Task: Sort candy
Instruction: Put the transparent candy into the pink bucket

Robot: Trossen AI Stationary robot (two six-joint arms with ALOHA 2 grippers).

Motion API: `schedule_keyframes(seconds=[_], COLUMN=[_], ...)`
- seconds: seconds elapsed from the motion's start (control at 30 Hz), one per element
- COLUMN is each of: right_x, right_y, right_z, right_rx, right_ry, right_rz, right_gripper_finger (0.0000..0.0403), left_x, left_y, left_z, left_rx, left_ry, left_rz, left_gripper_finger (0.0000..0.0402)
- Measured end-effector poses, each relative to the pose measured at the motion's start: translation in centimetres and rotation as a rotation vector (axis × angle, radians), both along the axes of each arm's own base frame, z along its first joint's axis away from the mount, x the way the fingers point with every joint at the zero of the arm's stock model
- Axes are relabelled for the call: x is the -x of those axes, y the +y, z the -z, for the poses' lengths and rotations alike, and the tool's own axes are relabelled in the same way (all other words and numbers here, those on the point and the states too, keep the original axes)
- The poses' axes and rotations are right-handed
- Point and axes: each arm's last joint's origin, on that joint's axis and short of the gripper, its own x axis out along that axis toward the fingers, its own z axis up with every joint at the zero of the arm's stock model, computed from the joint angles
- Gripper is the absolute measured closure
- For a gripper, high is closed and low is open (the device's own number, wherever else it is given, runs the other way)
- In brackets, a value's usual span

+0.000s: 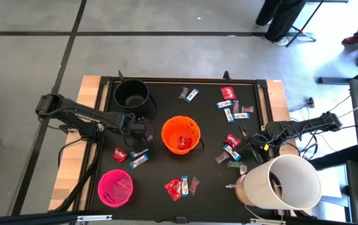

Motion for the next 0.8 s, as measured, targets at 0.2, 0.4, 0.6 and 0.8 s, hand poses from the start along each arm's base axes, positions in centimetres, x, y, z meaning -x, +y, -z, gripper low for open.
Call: schedule_keyframes(seconds=[0.2,0.4,0.6,0.8], right_x=[0.0,0.0,0.0,0.0], right_y=[0.0,0.0,0.0,0.0], right_z=[0.0,0.0,0.0,0.0], right_rx=[0.000,0.000,0.000,0.000], right_ry=[0.000,0.000,0.000,0.000], right_rz=[0.000,0.000,0.000,0.000], right_gripper_finger=[0.0402,0.0402,0.0402,0.0402], left_x=[0.2,0.9,1.2,1.2], left_y=[-0.1,0.0,0.0,-0.1], left_z=[2.0,3.5,3.8,3.9], left_rx=[0.040,0.049,0.048,0.067], left_ry=[-0.082,-0.099,-0.088,-0.083], left_rz=[-0.021,-0.044,-0.047,-0.030], left_gripper_finger=[0.0221,0.0221,0.0221,0.0230])
